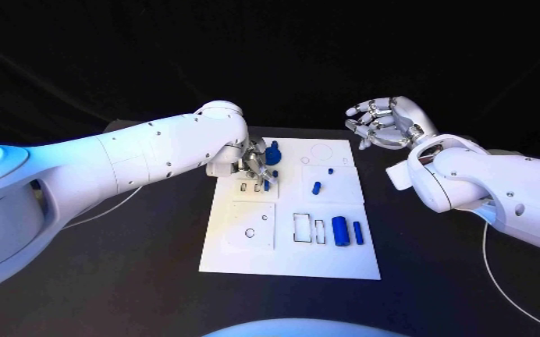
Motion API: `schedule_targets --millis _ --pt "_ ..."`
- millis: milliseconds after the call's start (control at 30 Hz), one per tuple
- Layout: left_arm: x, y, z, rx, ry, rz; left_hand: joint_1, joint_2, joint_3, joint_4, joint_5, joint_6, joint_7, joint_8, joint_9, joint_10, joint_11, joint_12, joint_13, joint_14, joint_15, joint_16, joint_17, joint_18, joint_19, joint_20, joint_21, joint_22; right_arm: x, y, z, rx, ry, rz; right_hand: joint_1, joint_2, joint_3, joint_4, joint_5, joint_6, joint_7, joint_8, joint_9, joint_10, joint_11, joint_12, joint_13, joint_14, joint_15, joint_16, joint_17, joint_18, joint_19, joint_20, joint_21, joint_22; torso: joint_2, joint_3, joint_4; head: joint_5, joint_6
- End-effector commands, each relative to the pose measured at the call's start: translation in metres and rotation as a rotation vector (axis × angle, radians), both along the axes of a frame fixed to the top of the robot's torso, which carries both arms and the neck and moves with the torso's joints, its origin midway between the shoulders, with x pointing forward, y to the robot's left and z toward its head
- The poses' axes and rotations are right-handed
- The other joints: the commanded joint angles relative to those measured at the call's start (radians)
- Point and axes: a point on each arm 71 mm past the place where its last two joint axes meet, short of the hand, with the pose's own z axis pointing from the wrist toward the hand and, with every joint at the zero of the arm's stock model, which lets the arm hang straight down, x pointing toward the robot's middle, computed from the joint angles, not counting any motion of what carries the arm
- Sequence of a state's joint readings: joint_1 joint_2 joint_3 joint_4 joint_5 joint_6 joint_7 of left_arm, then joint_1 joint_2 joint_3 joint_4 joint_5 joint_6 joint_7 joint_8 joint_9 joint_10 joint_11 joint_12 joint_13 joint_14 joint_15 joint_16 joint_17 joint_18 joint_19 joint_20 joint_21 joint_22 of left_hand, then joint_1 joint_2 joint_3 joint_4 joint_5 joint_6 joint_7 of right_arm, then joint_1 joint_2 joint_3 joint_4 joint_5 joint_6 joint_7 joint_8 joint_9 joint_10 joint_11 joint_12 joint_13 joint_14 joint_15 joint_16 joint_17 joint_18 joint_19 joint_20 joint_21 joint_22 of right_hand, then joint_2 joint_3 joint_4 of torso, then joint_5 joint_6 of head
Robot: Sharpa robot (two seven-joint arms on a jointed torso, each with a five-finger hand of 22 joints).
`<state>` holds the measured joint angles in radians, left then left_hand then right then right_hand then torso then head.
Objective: Assemble the parts on the task board
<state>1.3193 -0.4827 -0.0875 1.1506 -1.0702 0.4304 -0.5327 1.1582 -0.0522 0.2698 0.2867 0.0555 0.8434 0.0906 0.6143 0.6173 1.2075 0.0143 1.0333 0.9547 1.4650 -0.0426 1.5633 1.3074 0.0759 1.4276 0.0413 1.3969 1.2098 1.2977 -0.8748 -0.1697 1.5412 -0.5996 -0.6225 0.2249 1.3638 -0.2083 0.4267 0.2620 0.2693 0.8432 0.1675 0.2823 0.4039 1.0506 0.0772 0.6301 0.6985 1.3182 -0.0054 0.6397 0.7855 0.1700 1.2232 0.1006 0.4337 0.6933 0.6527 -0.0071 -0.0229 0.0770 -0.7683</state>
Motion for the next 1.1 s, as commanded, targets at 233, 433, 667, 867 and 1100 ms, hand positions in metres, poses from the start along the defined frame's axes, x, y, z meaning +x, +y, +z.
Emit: schedule_targets --millis 233,433,667,867,1100 --pt "-0.001 -0.002 -0.002 -0.008 0.021 -0.006 0.031 0.002 0.060 -0.001 0.000 -0.006 -0.003 -0.004 0.005 -0.007 -0.002 0.002 -0.003 0.105 -0.009 0.006 0.262 -0.006 0.009 0.000 0.006 0.003 0.000 0.001 -0.001 -0.002 0.010 0.015 -0.002 -0.003 0.002 -0.004 0.011 -0.006 -0.001 -0.002 -0.002 -0.006 0.001 -0.006 -0.003 0.001 0.007 -0.006 0.002 0.012 0.009 0.002 -0.007 -0.002 -0.001 0.0004 0.0004 0.000 -0.005" --pt "-0.002 -0.002 -0.002 -0.031 0.036 0.004 0.084 -0.015 0.212 -0.030 0.000 -0.007 -0.010 0.004 0.025 -0.008 -0.008 -0.001 -0.007 0.105 -0.015 0.006 0.262 -0.007 0.010 -0.006 0.009 0.008 0.000 0.001 -0.001 -0.003 0.012 0.015 -0.002 -0.003 0.003 -0.006 0.019 -0.006 -0.001 -0.001 -0.002 -0.006 0.001 -0.006 -0.004 0.002 0.007 -0.009 0.005 0.012 0.010 0.002 -0.009 -0.004 -0.002 0.0012 0.0008 -0.001 -0.007" --pt "-0.002 -0.002 -0.003 -0.076 0.065 0.028 0.095 -0.047 0.438 -0.132 0.001 -0.027 -0.006 0.026 0.068 -0.006 -0.007 -0.011 -0.019 0.106 -0.015 0.008 0.263 -0.008 0.012 -0.006 0.013 0.018 0.000 0.001 -0.002 -0.003 0.014 0.014 -0.002 -0.004 0.006 -0.009 0.038 -0.006 -0.001 0.000 -0.002 -0.007 0.001 -0.005 -0.008 0.003 0.006 -0.014 0.011 0.012 0.014 0.001 -0.013 -0.008 -0.002 0.0012 0.0013 0.000 -0.008" --pt "-0.003 0.000 -0.004 -0.109 0.087 0.049 0.059 -0.062 0.542 -0.201 0.002 -0.033 -0.005 0.050 0.104 0.002 -0.007 -0.008 -0.017 0.106 -0.014 0.008 0.263 -0.009 0.012 -0.005 0.015 0.023 0.001 0.001 -0.002 -0.004 0.015 0.014 -0.002 -0.004 0.007 -0.011 0.046 -0.006 -0.001 0.001 -0.002 -0.007 0.001 -0.005 -0.009 0.004 0.006 -0.015 0.013 0.012 0.015 0.001 -0.015 -0.009 -0.003 0.0013 0.0016 0.002 -0.007" --pt "-0.004 0.008 -0.002 -0.165 0.085 0.101 0.031 -0.069 0.594 -0.240 0.010 -0.032 -0.008 0.071 0.133 0.023 -0.010 0.013 0.003 0.104 -0.016 0.004 0.259 -0.008 0.011 -0.005 0.014 0.021 0.001 0.001 -0.002 -0.004 0.015 0.014 -0.003 -0.005 0.007 -0.011 0.049 -0.006 -0.001 0.001 -0.002 -0.007 0.001 -0.005 -0.010 0.004 0.006 -0.016 0.014 0.012 0.016 0.001 -0.015 -0.010 -0.003 0.0018 0.0035 0.006 -0.006"
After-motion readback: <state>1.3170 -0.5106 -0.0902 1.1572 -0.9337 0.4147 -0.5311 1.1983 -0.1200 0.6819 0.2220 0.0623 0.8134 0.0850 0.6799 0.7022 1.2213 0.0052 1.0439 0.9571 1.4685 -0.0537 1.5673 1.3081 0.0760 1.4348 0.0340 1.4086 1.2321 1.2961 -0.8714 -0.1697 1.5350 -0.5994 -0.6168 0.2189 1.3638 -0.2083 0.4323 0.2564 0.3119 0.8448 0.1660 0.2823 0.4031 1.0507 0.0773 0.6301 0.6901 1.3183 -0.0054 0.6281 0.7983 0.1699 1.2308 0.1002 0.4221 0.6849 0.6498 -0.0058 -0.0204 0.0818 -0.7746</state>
